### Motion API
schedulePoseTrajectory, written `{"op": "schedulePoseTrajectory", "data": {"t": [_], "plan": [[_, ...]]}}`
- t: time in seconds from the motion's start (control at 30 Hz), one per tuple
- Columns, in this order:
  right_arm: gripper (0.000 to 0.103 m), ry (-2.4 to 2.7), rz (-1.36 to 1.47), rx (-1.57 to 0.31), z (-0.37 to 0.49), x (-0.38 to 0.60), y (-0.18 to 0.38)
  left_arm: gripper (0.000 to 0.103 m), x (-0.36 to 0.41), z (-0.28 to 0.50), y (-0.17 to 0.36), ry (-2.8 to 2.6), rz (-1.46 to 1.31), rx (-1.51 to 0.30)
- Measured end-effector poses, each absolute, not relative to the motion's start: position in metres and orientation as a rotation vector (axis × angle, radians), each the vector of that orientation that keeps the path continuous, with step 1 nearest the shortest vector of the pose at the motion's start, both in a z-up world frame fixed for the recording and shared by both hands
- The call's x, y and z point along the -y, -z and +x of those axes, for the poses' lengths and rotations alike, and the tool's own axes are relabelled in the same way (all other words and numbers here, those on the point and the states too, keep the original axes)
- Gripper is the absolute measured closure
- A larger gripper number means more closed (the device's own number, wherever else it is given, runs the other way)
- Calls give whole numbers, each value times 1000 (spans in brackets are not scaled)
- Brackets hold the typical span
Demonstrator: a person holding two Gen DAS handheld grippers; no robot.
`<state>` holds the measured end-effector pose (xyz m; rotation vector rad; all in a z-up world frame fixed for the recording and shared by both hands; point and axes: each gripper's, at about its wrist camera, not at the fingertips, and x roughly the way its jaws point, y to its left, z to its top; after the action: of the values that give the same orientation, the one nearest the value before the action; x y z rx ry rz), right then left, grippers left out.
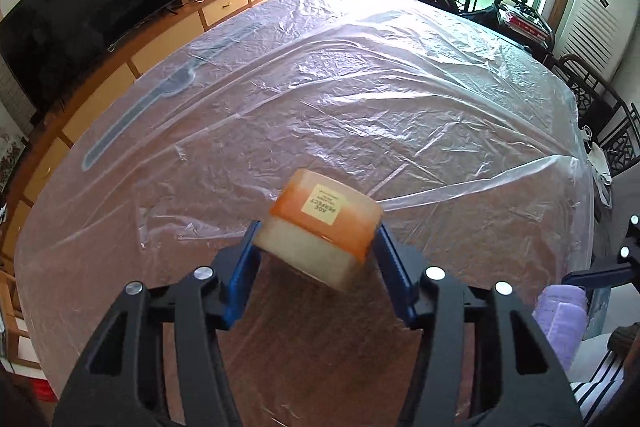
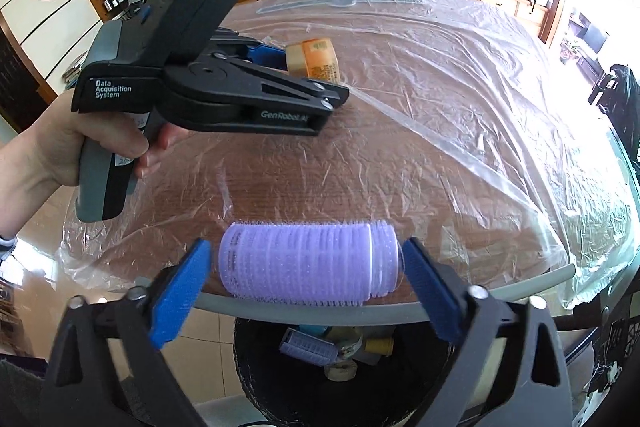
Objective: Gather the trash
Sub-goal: 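Close the left tool on the orange-lidded jar while the right tool grips the last purple roller, then carry the jar and purple roller over the trash bin with both tools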
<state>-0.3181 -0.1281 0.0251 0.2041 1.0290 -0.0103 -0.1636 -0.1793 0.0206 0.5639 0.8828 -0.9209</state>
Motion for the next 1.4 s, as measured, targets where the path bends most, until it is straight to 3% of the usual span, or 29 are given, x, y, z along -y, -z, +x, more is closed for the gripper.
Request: {"op": "schedulePoseTrajectory", "data": {"t": [0.37,1.4], "plan": [[22,11,346,-1001,-319,160,-31,47,173,-165,-26,896,535,-885],[22,-66,271,-936,-307,212,-62,47,114,-224,-56,608,285,-898]]}}
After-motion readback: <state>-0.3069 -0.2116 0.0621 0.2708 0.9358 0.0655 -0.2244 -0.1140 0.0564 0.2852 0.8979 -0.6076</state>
